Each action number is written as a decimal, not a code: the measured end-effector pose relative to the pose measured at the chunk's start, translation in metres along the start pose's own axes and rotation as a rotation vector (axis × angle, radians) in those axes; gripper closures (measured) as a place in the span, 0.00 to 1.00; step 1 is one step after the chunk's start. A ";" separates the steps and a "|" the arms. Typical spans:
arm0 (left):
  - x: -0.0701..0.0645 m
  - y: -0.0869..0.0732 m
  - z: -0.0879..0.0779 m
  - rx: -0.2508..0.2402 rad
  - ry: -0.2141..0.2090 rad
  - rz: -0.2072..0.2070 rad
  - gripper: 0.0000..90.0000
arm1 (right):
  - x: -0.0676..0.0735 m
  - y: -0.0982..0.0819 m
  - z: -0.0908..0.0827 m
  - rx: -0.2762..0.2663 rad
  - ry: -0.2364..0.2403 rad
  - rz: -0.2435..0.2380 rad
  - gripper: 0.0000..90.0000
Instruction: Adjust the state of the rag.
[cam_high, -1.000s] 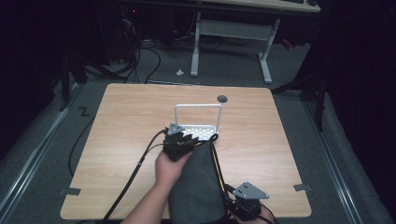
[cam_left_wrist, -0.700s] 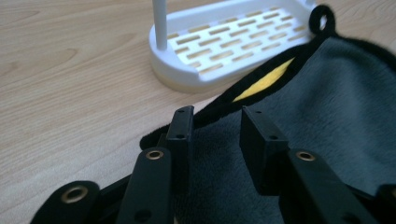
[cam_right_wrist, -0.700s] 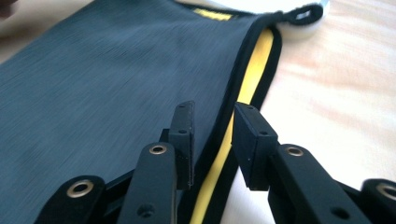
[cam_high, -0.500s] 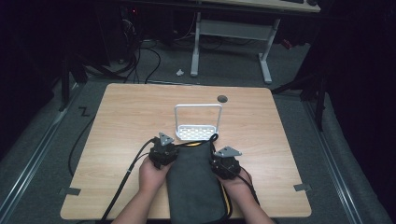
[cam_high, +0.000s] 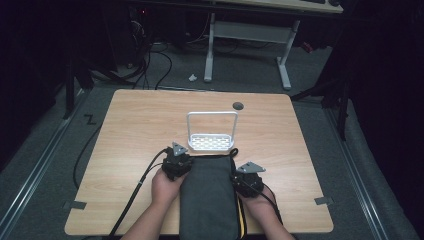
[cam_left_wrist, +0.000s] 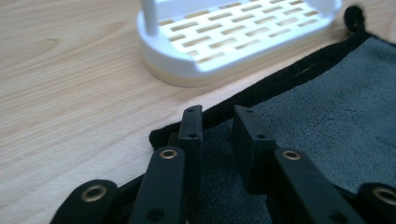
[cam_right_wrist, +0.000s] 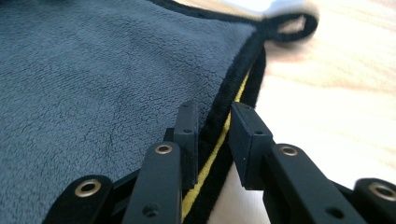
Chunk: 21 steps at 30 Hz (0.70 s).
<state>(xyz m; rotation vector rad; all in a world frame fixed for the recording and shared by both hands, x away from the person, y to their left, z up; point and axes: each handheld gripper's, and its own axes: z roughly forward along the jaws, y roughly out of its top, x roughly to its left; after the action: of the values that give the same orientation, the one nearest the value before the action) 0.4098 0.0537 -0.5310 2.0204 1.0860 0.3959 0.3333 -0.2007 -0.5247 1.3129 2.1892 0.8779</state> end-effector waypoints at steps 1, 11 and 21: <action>-0.003 -0.001 -0.001 0.005 -0.017 -0.006 0.82 | 0.000 -0.003 -0.003 0.000 0.004 0.003 0.82; -0.013 -0.012 -0.012 -0.013 -0.086 0.002 0.78 | 0.004 -0.025 -0.025 -0.015 0.029 0.003 0.80; 0.007 -0.020 -0.033 -0.042 -0.108 -0.092 0.52 | -0.006 -0.018 -0.039 -0.143 -0.005 0.051 0.63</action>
<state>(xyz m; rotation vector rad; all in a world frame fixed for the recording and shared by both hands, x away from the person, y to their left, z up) 0.3836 0.0822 -0.5261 1.9243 1.0906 0.2567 0.3000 -0.2238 -0.5094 1.3053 2.0554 1.0302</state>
